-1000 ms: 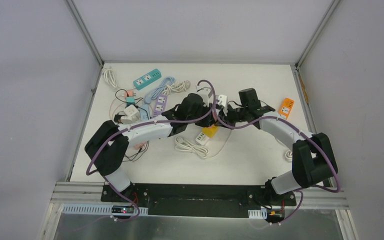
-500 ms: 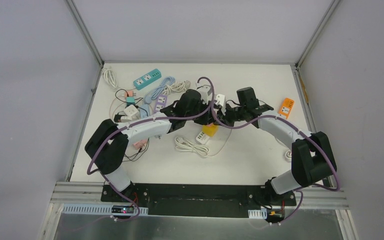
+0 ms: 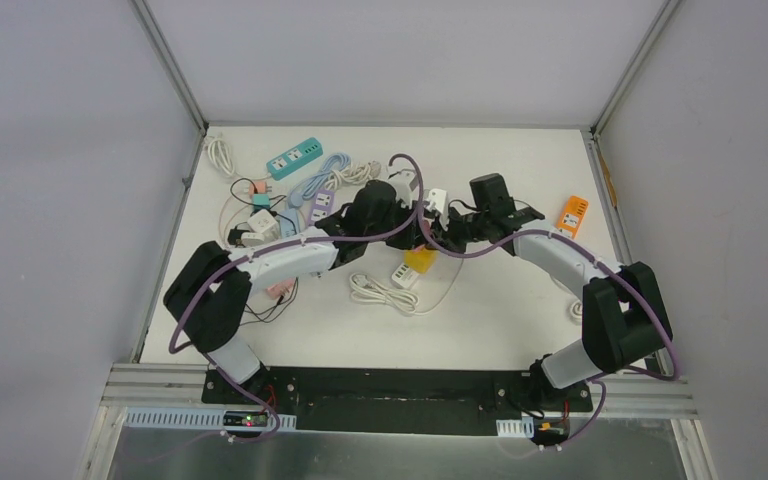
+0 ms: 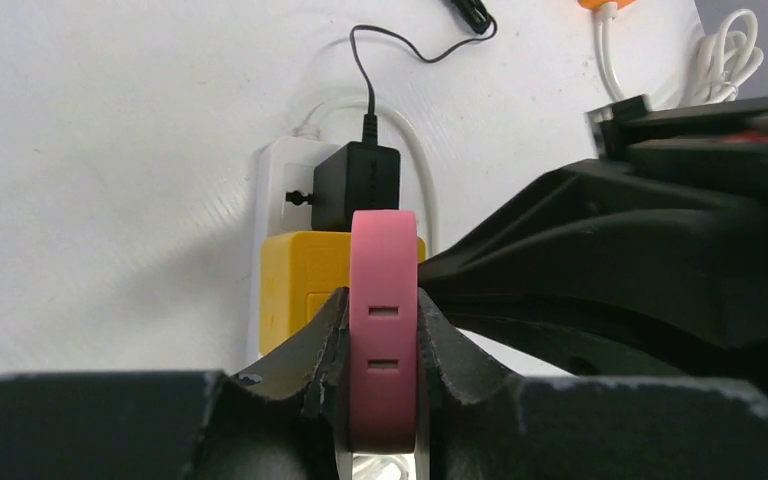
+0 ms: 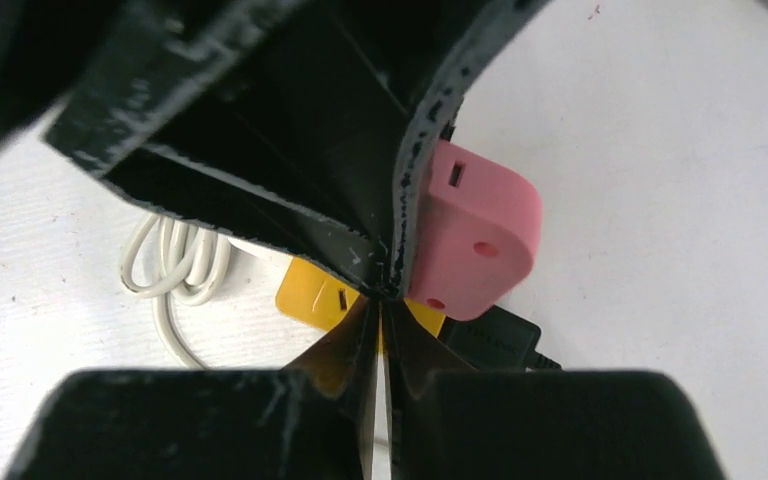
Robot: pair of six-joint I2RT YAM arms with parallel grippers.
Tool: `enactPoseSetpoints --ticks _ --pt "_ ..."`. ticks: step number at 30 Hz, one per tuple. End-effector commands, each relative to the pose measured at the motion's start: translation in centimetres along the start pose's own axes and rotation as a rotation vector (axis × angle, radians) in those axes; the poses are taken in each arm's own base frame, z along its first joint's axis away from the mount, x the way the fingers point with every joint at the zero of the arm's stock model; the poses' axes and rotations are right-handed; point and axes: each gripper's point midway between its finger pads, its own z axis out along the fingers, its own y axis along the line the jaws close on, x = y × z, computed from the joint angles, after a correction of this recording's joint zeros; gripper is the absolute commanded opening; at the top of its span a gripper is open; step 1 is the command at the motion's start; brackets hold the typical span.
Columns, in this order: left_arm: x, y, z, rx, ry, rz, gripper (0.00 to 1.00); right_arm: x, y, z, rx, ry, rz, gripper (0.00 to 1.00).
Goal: Pull the plug off the socket
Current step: Remove the plug from the socket, then place the plug at the center of the board.
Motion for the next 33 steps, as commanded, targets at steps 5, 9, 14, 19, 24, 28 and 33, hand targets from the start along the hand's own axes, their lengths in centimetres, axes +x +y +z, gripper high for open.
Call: enactPoseSetpoints --ticks 5,9,14,19,24,28,33 --pt "-7.4 -4.6 -5.1 0.035 -0.307 0.181 0.0 4.1 2.8 1.1 -0.084 0.136 0.092 0.09" --pt "-6.3 -4.6 -4.6 0.055 -0.268 0.168 0.0 2.8 2.9 1.0 -0.093 0.093 0.115 0.15" --pt "-5.9 -4.1 -5.2 0.034 -0.255 0.149 0.0 0.4 2.8 -0.3 -0.099 0.02 0.13 0.26" --pt "-6.0 -3.9 -6.5 0.034 -0.273 0.105 0.0 -1.6 3.4 -3.1 -0.145 -0.102 0.181 0.41" --pt "-5.9 -5.2 -7.7 0.118 -0.299 0.092 0.0 -2.7 5.0 -6.2 -0.252 -0.209 0.226 0.58" --pt "-5.8 -7.5 -8.1 0.249 -0.291 0.105 0.0 -3.7 7.0 -7.7 -0.339 -0.295 0.268 0.71" --pt "-2.5 -11.1 -8.0 0.503 -0.107 0.182 0.0 -4.5 7.3 -8.8 -0.367 -0.326 0.362 0.78"
